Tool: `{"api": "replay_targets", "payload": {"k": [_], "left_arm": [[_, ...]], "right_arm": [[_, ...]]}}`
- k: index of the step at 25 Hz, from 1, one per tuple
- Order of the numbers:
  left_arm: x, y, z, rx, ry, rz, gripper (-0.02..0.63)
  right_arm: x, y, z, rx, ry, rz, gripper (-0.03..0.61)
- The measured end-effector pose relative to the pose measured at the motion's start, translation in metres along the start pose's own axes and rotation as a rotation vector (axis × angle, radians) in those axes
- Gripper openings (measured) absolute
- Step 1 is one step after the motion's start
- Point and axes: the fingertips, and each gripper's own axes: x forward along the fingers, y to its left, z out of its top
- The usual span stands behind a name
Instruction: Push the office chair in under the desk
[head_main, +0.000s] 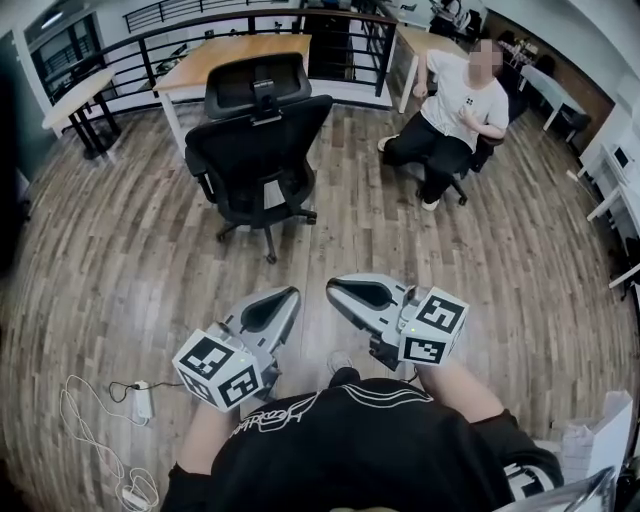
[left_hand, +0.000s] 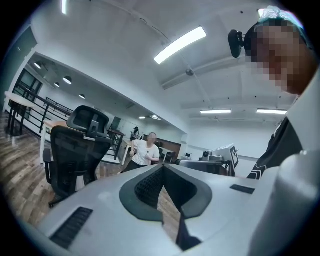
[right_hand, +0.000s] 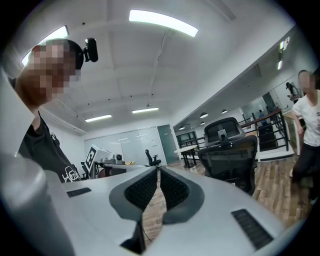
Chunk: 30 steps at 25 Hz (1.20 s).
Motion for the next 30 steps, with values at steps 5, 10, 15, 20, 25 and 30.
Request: {"api": "replay_targets", "payload": {"k": [5,10,15,20,25,30], "left_arm": [[0.036,0.017,0.002,-0.004,0.01,0.022,0.008],[0.088,0.039,0.013,-0.011,0.009,0.046,0.008],[0.146,0.057,0.023,0.007,0.007,0.076,0.008],[0.189,0.069,0.025,0.039,0.016,0.121,0.008],[0.206,0.081,0.022,0.059,0.03,0.168,0.009],[0.212,0.104,0.028,0.084,0.035,0.206,0.009]], "right_arm": [[0.0,-0.04,0.004,-0.004,0.012,0.001,0.052],[-0.008,-0.096,0.021,0.002,0.01,0.007,0.052],[-0.018,-0.155,0.036,0.003,0.003,0.024,0.052],[-0.031,-0.2,0.047,-0.022,-0.001,0.044,0.052],[-0.036,-0.228,0.05,-0.043,-0.004,0.042,0.052],[-0.026,-0.249,0.05,-0.064,0.003,0.03,0.052]]}}
